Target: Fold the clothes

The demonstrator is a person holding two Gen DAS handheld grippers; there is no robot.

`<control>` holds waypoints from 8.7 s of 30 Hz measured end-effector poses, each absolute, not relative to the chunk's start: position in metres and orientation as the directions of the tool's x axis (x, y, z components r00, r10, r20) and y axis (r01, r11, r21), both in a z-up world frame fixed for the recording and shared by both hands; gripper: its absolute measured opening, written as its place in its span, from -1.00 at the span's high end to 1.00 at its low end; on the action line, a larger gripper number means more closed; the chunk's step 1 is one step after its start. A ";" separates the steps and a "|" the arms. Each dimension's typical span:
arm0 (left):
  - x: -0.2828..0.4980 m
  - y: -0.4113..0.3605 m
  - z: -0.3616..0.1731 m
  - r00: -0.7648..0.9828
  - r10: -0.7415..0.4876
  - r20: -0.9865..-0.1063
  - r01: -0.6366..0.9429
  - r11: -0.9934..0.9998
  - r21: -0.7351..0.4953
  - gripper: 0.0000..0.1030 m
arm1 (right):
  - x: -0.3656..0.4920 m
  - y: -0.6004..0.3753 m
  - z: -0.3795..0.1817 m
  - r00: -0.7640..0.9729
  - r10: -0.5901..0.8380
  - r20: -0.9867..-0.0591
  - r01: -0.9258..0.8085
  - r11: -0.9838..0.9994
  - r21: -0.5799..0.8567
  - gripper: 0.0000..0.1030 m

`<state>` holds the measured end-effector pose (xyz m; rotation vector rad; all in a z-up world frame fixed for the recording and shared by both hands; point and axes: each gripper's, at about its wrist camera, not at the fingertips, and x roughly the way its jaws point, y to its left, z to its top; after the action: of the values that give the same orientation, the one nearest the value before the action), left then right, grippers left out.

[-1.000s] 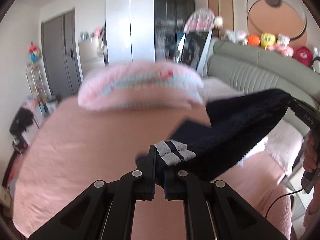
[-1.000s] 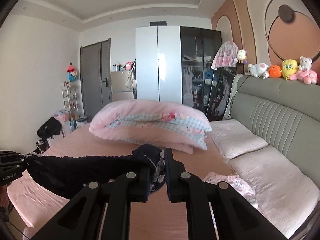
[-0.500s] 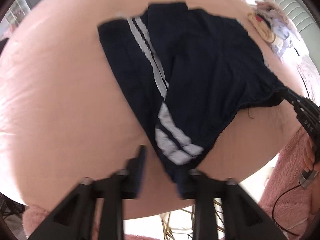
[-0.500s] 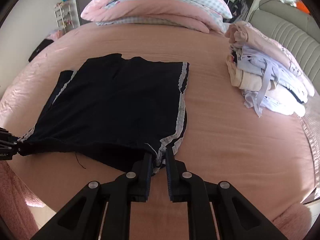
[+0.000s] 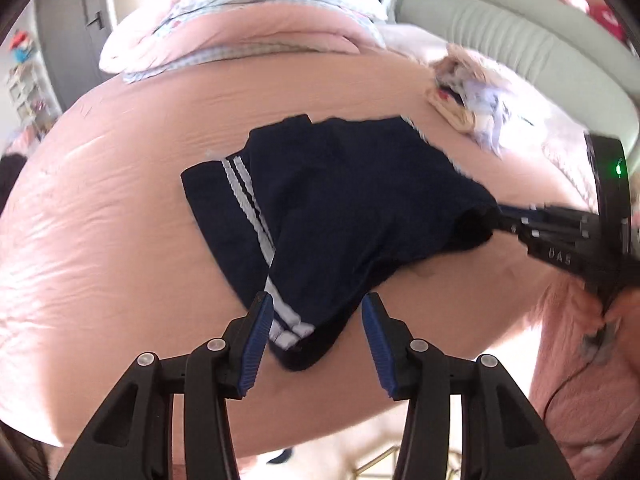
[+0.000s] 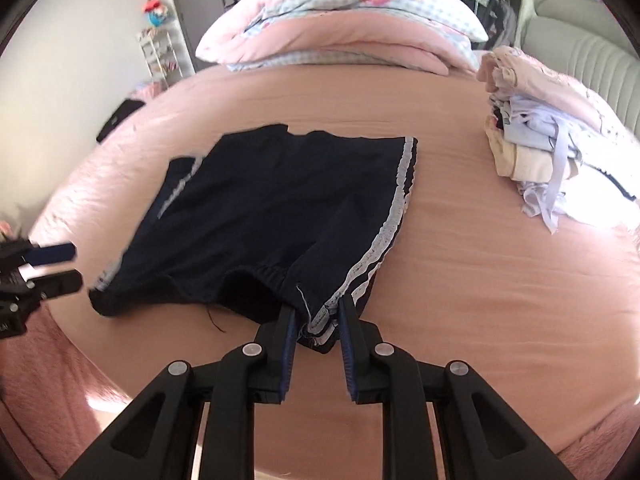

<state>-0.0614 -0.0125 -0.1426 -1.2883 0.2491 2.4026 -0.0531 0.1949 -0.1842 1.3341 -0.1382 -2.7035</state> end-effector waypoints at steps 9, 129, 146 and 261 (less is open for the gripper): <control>-0.090 0.021 -0.202 -0.381 0.238 -0.893 -0.470 -0.882 -0.035 0.90 | -0.063 0.199 -0.202 -0.574 -0.099 -0.813 0.029 -0.994 0.101 0.59; -0.103 -0.041 -0.206 -0.248 0.238 -0.939 -0.208 -0.960 -0.188 0.57 | -0.160 0.195 -0.214 -0.448 -0.106 -0.888 -0.064 -0.987 0.150 0.60; -0.229 -0.024 -0.187 -0.417 0.268 -0.868 -0.327 -0.936 -0.131 0.57 | -0.259 0.171 -0.179 -0.486 -0.153 -0.861 0.136 -0.986 0.098 0.58; -0.088 -0.155 -0.174 -0.331 0.139 -0.933 -0.230 -0.971 -0.063 0.87 | -0.158 0.183 -0.218 -0.407 -0.042 -0.913 0.059 -0.998 0.020 0.18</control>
<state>-0.0878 -0.1552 -0.1740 -1.6639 0.1172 2.3904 -0.1581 0.1827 -0.2175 1.6763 0.0240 -2.5854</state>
